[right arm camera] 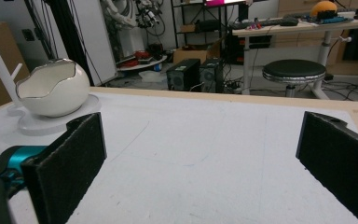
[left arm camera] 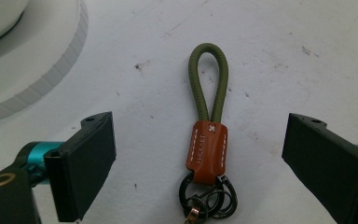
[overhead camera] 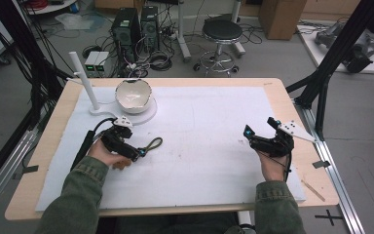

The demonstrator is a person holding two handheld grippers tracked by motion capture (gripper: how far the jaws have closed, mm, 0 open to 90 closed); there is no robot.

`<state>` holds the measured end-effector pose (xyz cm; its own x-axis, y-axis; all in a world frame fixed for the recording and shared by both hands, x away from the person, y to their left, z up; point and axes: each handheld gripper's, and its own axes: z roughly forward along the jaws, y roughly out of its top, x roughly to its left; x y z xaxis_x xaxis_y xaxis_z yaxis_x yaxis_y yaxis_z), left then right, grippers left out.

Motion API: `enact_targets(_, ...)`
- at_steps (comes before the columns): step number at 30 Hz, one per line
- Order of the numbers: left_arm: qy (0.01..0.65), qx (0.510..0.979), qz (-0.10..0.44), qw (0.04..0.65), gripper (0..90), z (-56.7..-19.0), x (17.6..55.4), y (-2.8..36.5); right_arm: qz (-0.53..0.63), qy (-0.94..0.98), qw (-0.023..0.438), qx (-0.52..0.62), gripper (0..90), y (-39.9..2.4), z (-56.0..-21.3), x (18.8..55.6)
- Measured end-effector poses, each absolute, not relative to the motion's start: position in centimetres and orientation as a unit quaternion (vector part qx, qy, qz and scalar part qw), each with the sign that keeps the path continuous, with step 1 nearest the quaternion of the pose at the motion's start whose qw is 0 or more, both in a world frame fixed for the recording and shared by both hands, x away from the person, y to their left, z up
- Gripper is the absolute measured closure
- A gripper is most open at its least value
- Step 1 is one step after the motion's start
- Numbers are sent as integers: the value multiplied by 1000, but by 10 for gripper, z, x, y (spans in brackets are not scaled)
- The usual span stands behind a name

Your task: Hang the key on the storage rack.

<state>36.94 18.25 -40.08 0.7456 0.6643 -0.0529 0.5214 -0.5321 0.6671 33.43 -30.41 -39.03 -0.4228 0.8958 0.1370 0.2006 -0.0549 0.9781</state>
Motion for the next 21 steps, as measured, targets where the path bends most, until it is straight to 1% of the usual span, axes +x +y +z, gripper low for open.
enact_targets(13, 337, 880, 89, 322, 169, -410, 372, 178, 575, 617, 302, 444, 5, -304, -390, 334)
enact_targets(17, 338, 882, 76, 320, 241, -411, 374, 178, 574, 617, 300, 447, 5, -305, -391, 333)
enact_targets(21, 332, 887, 73, 314, 277, -413, 374, 178, 574, 617, 302, 446, 5, -305, -391, 333)
